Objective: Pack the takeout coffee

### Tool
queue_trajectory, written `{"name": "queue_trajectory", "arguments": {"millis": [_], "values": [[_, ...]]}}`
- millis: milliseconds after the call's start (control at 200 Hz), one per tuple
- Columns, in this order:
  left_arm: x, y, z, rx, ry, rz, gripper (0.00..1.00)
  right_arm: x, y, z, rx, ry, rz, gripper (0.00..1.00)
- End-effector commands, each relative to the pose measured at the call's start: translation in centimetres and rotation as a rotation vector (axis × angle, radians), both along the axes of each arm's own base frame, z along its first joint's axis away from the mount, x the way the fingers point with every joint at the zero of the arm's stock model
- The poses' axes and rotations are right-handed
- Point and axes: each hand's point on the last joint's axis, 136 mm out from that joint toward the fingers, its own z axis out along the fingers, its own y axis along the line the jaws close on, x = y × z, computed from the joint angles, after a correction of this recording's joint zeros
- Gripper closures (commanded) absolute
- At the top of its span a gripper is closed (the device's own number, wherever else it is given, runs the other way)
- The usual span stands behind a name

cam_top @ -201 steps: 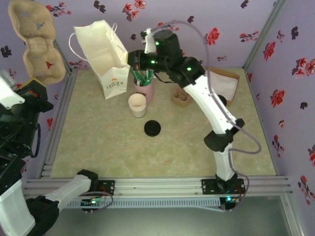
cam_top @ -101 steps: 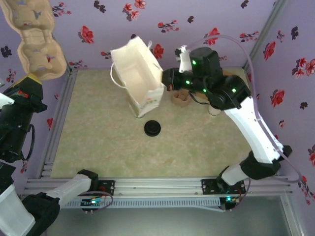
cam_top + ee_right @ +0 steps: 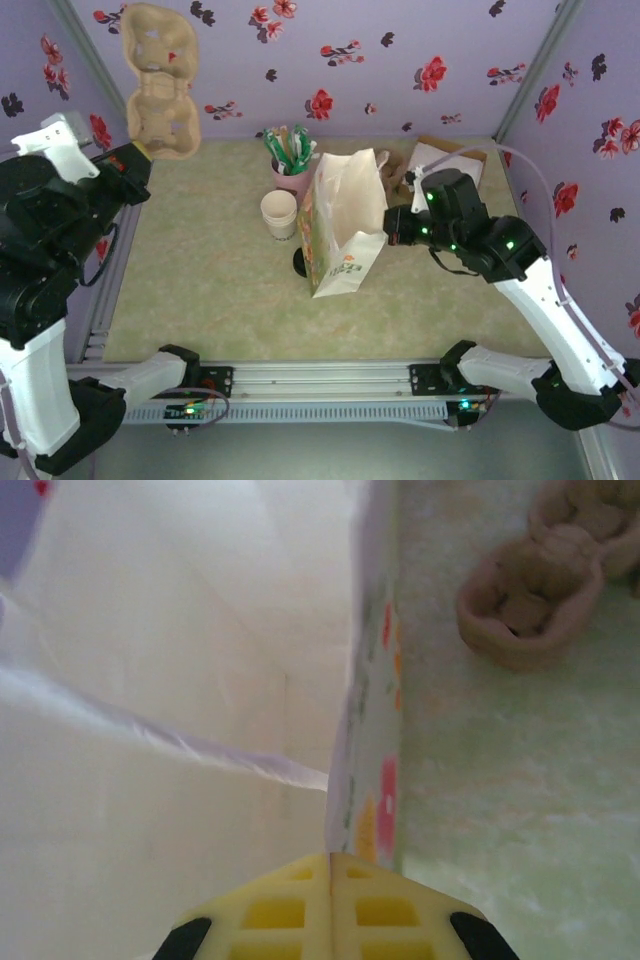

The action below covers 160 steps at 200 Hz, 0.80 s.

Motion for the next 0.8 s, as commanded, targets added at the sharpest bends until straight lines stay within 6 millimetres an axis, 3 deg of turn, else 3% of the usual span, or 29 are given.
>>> {"name": "queue_trajectory", "arguments": {"millis": [0, 140, 340, 435, 795], "values": [[0.2, -1.4, -0.2, -0.047, 0.02, -0.065, 1.0, -0.1, -1.5, -1.4, 0.002, 0.038, -0.077, 1.0], [0.7, -2.3, -0.7, -0.049, 0.043, -0.097, 1.0, 0.0, -2.4, -3.6, -0.014, 0.091, -0.11, 1.0], [1.5, -3.8, -1.5, -0.038, 0.071, -0.138, 1.0, -0.6, -3.8, -3.1, -0.032, 0.047, -0.136, 1.0], [1.9, -4.3, -1.8, -0.034, 0.08, -0.148, 1.0, -1.1, -4.3, -4.2, -0.065, 0.081, -0.138, 1.0], [3.0, -6.5, -2.5, -0.005, 0.108, -0.195, 1.0, -2.0, -4.1, -7.3, -0.038, 0.149, -0.141, 1.0]]}}
